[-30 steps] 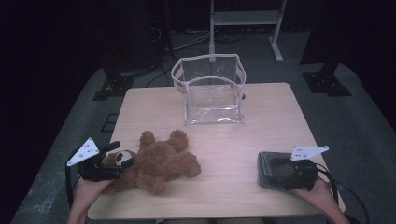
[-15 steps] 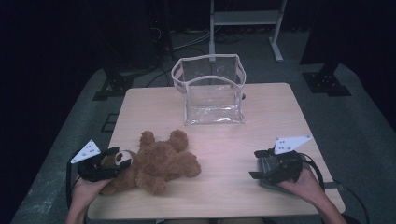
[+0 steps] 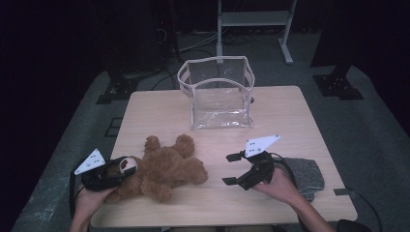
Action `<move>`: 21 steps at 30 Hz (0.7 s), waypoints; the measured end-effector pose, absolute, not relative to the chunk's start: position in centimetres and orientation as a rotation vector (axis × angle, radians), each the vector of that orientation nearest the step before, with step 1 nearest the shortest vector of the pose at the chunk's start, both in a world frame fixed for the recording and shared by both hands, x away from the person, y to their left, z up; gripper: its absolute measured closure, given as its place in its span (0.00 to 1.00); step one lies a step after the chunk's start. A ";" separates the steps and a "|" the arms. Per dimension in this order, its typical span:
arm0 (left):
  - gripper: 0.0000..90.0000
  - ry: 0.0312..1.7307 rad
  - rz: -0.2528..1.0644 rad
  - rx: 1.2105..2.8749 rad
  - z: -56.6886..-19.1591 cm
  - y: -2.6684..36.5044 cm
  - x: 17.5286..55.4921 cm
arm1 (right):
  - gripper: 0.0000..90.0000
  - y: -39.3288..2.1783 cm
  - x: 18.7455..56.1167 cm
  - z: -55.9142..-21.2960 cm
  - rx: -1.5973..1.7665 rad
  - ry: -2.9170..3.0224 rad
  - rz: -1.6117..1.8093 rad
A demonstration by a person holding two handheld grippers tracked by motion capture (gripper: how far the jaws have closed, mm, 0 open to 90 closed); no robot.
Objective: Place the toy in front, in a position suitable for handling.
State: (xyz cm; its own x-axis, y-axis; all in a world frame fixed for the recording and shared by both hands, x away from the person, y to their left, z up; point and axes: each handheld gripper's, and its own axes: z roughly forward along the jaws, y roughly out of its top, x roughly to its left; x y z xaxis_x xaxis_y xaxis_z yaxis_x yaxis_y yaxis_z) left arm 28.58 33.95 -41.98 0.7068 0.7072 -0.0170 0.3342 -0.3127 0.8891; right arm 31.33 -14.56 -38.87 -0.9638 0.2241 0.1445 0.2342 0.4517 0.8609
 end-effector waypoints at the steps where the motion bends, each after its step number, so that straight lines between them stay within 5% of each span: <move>1: 0.47 0.799 0.473 1.922 -42.0 33.9 28.5 | 0.21 -14.1 31.4 -39.0 -0.412 -2.663 -1.591; 21: 0.49 0.762 0.508 1.921 -42.1 33.8 28.1 | 0.29 -8.0 32.0 -42.9 -0.379 -2.593 -1.638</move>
State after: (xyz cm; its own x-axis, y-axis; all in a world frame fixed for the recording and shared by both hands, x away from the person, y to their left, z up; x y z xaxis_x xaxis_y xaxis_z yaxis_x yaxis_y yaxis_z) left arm 28.06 33.77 -42.13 0.7171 0.6965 0.0256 0.2913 -0.3328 0.8969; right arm 31.99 -7.99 -42.91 -0.9686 0.1785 0.1731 0.2330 0.4082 0.8826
